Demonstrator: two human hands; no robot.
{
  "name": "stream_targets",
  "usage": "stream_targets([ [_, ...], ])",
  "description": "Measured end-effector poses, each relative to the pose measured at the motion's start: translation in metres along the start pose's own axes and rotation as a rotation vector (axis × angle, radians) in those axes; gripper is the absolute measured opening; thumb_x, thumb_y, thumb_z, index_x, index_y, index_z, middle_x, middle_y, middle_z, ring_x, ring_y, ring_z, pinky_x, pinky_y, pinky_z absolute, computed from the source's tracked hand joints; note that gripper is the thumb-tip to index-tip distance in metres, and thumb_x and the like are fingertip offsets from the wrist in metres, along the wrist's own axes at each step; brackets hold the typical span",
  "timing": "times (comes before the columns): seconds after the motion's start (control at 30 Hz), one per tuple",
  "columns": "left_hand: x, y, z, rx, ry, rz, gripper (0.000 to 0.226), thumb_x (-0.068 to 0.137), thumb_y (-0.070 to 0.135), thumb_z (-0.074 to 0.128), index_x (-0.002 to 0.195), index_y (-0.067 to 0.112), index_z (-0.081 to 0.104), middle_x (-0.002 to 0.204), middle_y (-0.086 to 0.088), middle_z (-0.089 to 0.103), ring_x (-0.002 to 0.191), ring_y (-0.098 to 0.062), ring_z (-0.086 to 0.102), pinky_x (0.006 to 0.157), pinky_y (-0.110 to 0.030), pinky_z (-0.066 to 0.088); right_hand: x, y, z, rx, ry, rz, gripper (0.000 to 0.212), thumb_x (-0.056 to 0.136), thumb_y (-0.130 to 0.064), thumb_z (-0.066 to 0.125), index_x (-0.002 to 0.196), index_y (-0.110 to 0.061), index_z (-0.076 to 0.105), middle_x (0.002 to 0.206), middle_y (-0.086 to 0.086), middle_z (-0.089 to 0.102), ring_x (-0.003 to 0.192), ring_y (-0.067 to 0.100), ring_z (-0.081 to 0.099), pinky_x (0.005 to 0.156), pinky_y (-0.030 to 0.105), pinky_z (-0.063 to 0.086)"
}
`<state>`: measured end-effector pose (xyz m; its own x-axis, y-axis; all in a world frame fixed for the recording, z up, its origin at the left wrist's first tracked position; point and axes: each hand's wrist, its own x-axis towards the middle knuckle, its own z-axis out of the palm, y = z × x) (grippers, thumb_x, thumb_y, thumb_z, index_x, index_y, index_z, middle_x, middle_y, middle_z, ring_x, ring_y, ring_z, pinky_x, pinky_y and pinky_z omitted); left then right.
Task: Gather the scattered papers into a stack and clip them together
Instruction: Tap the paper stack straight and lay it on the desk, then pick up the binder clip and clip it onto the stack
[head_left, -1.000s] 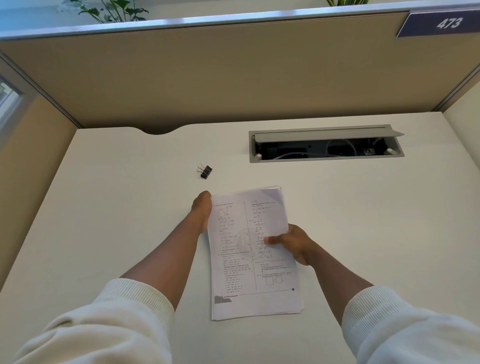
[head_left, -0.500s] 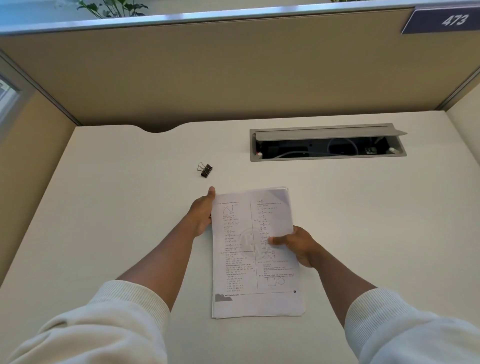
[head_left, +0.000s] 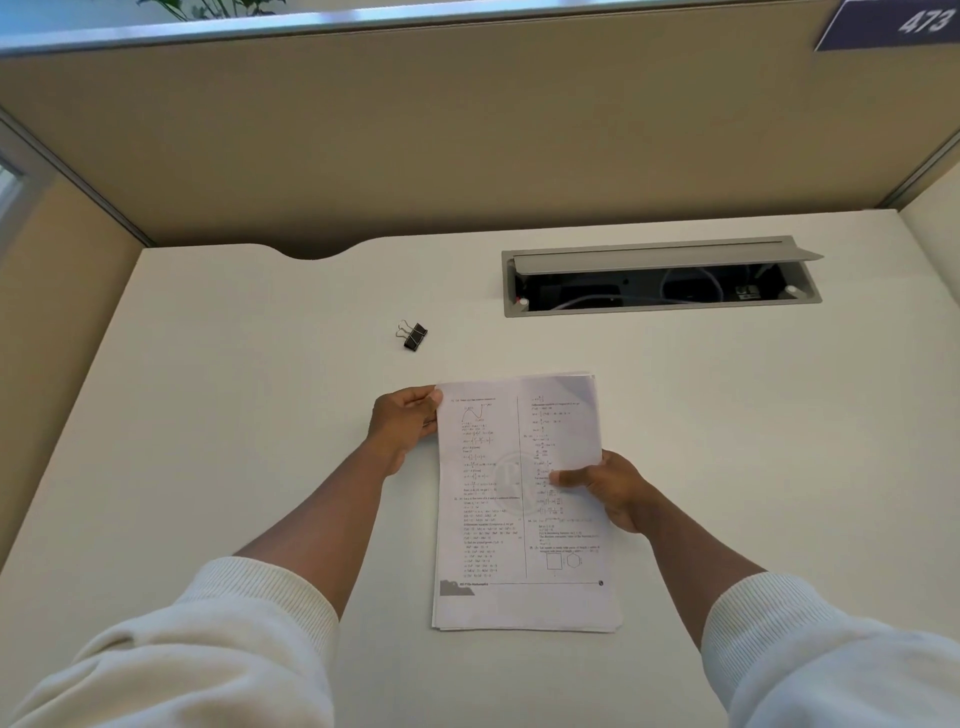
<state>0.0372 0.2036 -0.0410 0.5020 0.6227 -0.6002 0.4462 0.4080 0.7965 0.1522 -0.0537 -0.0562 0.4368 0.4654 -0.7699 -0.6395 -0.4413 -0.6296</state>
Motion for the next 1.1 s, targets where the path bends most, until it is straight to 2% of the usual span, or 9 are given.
stream_targets([
  [0.13, 0.003, 0.001, 0.000, 0.006, 0.015, -0.006, 0.028, 0.092, 0.012, 0.068, 0.118, 0.002, 0.066, 0.100, -0.010, 0.071, 0.089, -0.022, 0.069, 0.072, -0.023, 0.058, 0.001, -0.005, 0.000, 0.055, 0.030, -0.069, 0.040, 0.071, -0.001, 0.081, 0.109, -0.010, 0.068, 0.103, 0.010, 0.075, 0.092, 0.030, 0.072, 0.075, 0.041, 0.060],
  [0.2, 0.005, 0.000, -0.001, 0.003, 0.017, -0.012, 0.026, 0.091, 0.013, 0.068, 0.115, 0.003, 0.067, 0.093, -0.007, 0.071, 0.082, -0.018, 0.070, 0.065, -0.020, 0.059, 0.004, -0.008, -0.001, 0.064, 0.079, -0.118, 0.038, 0.074, -0.006, 0.080, 0.109, -0.013, 0.067, 0.103, 0.007, 0.075, 0.091, 0.027, 0.073, 0.072, 0.037, 0.059],
  [0.3, 0.008, -0.002, -0.002, -0.004, 0.025, -0.015, 0.025, 0.091, 0.013, 0.069, 0.113, 0.003, 0.068, 0.089, -0.005, 0.071, 0.076, -0.016, 0.070, 0.062, -0.019, 0.059, 0.012, -0.013, -0.002, 0.045, 0.166, -0.162, 0.032, 0.078, -0.011, 0.078, 0.106, -0.012, 0.064, 0.107, 0.009, 0.073, 0.094, 0.028, 0.071, 0.079, 0.039, 0.058],
  [0.37, 0.010, -0.003, -0.002, -0.008, 0.033, -0.020, 0.024, 0.090, 0.013, 0.070, 0.112, 0.004, 0.068, 0.089, -0.005, 0.071, 0.076, -0.017, 0.070, 0.062, -0.019, 0.059, 0.016, -0.016, 0.001, 0.019, 0.216, -0.191, 0.027, 0.082, -0.013, 0.075, 0.104, -0.012, 0.061, 0.107, 0.009, 0.071, 0.092, 0.026, 0.071, 0.074, 0.036, 0.058],
  [0.43, 0.011, -0.004, -0.003, -0.018, 0.043, -0.028, 0.022, 0.090, 0.012, 0.070, 0.111, 0.004, 0.069, 0.088, -0.005, 0.071, 0.075, -0.018, 0.070, 0.061, -0.020, 0.059, 0.021, -0.020, 0.007, -0.050, 0.316, -0.247, 0.027, 0.084, -0.016, 0.073, 0.106, -0.013, 0.058, 0.108, 0.007, 0.069, 0.093, 0.024, 0.068, 0.076, 0.035, 0.057],
  [0.57, 0.014, -0.006, -0.003, -0.015, 0.044, -0.038, 0.020, 0.090, 0.012, 0.071, 0.108, 0.004, 0.069, 0.087, -0.006, 0.071, 0.072, -0.017, 0.070, 0.057, -0.019, 0.059, 0.034, -0.029, 0.016, -0.340, 0.655, -0.389, 0.037, 0.086, -0.024, 0.066, 0.119, -0.012, 0.054, 0.109, 0.000, 0.063, 0.103, 0.022, 0.061, 0.089, 0.034, 0.048],
  [0.63, 0.016, -0.007, -0.004, -0.010, 0.048, -0.041, 0.021, 0.089, 0.012, 0.071, 0.108, 0.004, 0.069, 0.089, -0.006, 0.071, 0.073, -0.017, 0.070, 0.056, -0.018, 0.058, 0.042, -0.037, 0.022, -0.474, 0.725, -0.482, 0.036, 0.086, -0.022, 0.064, 0.118, -0.010, 0.055, 0.115, 0.004, 0.061, 0.106, 0.024, 0.058, 0.090, 0.037, 0.048],
  [0.9, 0.029, -0.012, -0.011, 0.113, 0.059, -0.055, 0.023, 0.085, 0.020, 0.076, 0.105, 0.010, 0.074, 0.096, -0.005, 0.075, 0.083, -0.016, 0.072, 0.069, -0.021, 0.058, 0.071, -0.081, 0.086, -0.733, 0.576, -0.727, 0.021, 0.087, -0.012, 0.062, 0.107, -0.012, 0.063, 0.112, 0.002, 0.063, 0.107, 0.024, 0.053, 0.081, 0.035, 0.048],
  [1.1, 0.037, -0.009, -0.012, 0.151, 0.019, -0.058, 0.023, 0.084, 0.020, 0.077, 0.104, 0.010, 0.075, 0.084, -0.001, 0.073, 0.071, -0.010, 0.068, 0.075, -0.023, 0.059, 0.094, -0.115, 0.138, -1.028, 0.375, -0.799, 0.034, 0.091, -0.008, 0.054, 0.125, -0.012, 0.057, 0.132, -0.001, 0.056, 0.126, 0.023, 0.041, 0.087, 0.039, 0.048],
])
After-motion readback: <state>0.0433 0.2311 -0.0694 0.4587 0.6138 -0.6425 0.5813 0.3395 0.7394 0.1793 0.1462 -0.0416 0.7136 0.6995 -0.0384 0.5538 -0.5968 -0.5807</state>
